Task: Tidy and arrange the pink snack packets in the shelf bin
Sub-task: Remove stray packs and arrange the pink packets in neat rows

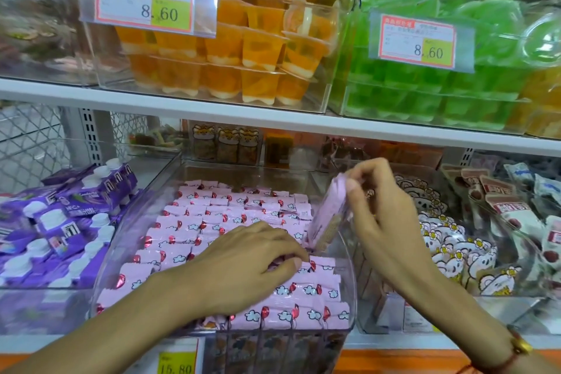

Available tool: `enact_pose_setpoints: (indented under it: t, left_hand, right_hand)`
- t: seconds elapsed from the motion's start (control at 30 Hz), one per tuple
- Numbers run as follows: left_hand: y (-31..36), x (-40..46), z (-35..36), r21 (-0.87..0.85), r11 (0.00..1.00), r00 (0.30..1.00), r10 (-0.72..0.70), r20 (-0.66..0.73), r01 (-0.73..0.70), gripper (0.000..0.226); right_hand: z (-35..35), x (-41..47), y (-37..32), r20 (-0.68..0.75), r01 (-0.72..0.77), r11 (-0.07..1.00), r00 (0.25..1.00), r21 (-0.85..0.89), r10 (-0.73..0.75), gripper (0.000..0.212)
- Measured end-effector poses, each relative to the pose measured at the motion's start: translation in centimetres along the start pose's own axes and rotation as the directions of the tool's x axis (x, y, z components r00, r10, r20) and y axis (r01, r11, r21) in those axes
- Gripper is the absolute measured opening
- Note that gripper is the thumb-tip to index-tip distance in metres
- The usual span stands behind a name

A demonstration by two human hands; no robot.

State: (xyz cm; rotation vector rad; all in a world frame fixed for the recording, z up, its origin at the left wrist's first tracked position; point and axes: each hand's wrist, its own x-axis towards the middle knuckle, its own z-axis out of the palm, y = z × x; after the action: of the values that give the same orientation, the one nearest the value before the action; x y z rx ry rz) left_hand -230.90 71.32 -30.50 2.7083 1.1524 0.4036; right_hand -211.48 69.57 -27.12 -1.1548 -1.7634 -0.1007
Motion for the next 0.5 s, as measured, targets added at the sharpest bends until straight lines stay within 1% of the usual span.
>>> enact_pose_setpoints:
  t: [0.07, 0.13, 0.2, 0.23, 0.27, 0.3, 0.33, 0.4, 0.47, 0.5]
  left_hand:
    - [0.1, -0.2, 0.0, -0.035, 0.999, 1.000, -0.014, -0.015, 0.014, 0.033]
    - [0.5, -0.4, -0.3, -0.063, 0.996, 0.994, -0.072, -0.086, 0.066, 0.029]
    - [0.8, -0.5, -0.7, -0.034, 0.987, 0.957, -0.160, -0.242, 0.157, 0.026]
    - [0.9, -0.5, -1.0, -0.040, 0.979, 0.922, -0.201, -0.331, 0.199, 0.027]
    - [1.0, -0.5, -1.2, -0.090, 0.972, 0.887, -0.235, -0.398, 0.217, 0.029]
    - [1.2, -0.5, -1.4, -0.180, 0.962, 0.867, -0.264, -0.422, 0.205, 0.031]
    - [1.4, -0.5, -1.5, -0.298, 0.939, 0.871, -0.287, -0.400, 0.172, 0.034]
    - [2.0, -0.4, -1.6, -0.534, 0.839, 0.915, -0.292, -0.277, 0.106, 0.044]
    - [2.4, -0.3, -1.5, -0.673, 0.736, 0.942, -0.273, -0.194, 0.074, 0.052]
    - [2.4, -0.2, -1.6, -0.704, 0.707, 0.943, -0.274, -0.189, 0.064, 0.052]
  right_hand:
    - [-0.5, 0.2, -0.2, -0.139, -0.038, 0.994, 0.989, 0.106, 0.052, 0.008]
    - [-0.9, 0.4, -0.1, -0.175, -0.139, 0.966, 0.968, 0.217, 0.178, 0.015]
    - [-1.2, 0.5, 0.1, -0.121, -0.295, 0.888, 0.927, 0.353, 0.355, 0.017]
    - [-1.2, 0.5, 0.3, -0.079, -0.376, 0.821, 0.890, 0.430, 0.449, 0.017]
    - [-1.2, 0.6, 0.4, -0.031, -0.446, 0.741, 0.847, 0.503, 0.531, 0.017]
    - [-1.2, 0.7, 0.4, 0.022, -0.502, 0.663, 0.805, 0.556, 0.592, 0.016]
    - [-1.2, 0.8, 0.5, 0.074, -0.544, 0.597, 0.773, 0.589, 0.631, 0.014]
    - [-1.2, 0.9, 0.4, 0.158, -0.589, 0.504, 0.734, 0.632, 0.660, 0.014]
    - [-1.1, 0.9, 0.2, 0.197, -0.609, 0.453, 0.712, 0.651, 0.674, 0.023]
    - [-1.1, 0.9, 0.1, 0.212, -0.616, 0.434, 0.704, 0.657, 0.678, 0.026]
